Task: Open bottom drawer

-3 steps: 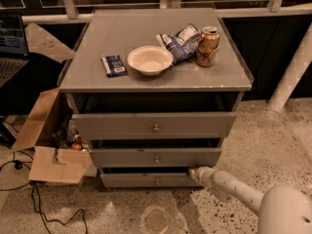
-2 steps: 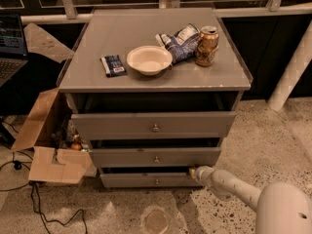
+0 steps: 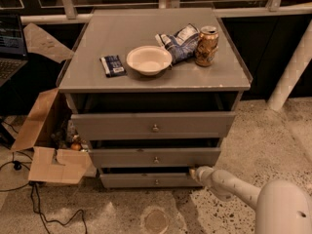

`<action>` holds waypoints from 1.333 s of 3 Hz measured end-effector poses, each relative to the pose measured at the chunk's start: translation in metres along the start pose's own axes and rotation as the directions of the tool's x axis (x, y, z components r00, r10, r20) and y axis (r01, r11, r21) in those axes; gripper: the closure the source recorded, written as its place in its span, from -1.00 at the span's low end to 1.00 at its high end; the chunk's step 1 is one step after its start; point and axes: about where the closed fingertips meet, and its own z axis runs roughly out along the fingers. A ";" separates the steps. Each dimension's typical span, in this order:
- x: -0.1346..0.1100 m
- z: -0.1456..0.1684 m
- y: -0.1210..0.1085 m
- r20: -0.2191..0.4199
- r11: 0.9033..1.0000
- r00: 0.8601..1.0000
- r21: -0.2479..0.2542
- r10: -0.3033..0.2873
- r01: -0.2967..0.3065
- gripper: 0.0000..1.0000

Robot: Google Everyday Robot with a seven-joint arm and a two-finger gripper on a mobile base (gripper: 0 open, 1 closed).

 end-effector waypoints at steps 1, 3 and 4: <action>-0.001 0.001 0.008 -0.029 1.000 0.999 -0.005 0.016 -0.016 1.00; 0.007 -0.002 0.007 -0.064 1.000 0.998 -0.002 0.019 -0.019 1.00; 0.014 -0.004 0.004 -0.103 1.000 0.994 0.004 0.028 -0.027 1.00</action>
Offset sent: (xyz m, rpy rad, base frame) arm -0.0323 -0.0276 -0.0441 -0.1046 0.2883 -0.0263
